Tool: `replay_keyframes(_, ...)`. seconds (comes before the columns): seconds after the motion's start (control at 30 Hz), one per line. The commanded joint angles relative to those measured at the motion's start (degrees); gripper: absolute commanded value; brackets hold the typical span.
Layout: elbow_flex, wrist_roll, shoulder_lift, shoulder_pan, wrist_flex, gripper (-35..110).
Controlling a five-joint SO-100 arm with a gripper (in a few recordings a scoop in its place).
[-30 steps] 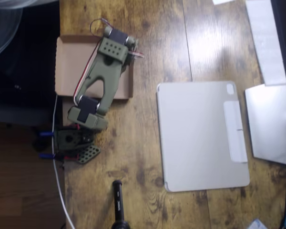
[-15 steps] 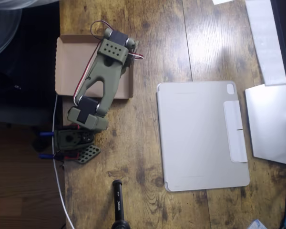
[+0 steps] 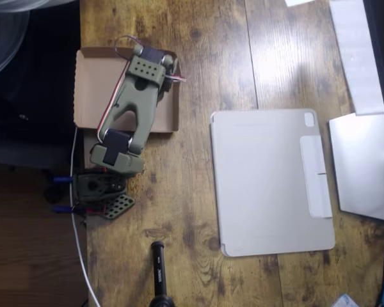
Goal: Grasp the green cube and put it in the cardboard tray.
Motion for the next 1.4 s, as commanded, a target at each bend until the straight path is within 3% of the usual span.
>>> replay_keyframes(0.0, 2.8, -0.1, 0.8, -0.2, -4.2, 6)
replay_keyframes(0.47, 9.2, -0.9, -0.4, 2.1, -12.9, 6)
replay_keyframes(1.37, 7.3, -4.3, 1.1, 4.7, -7.3, 24)
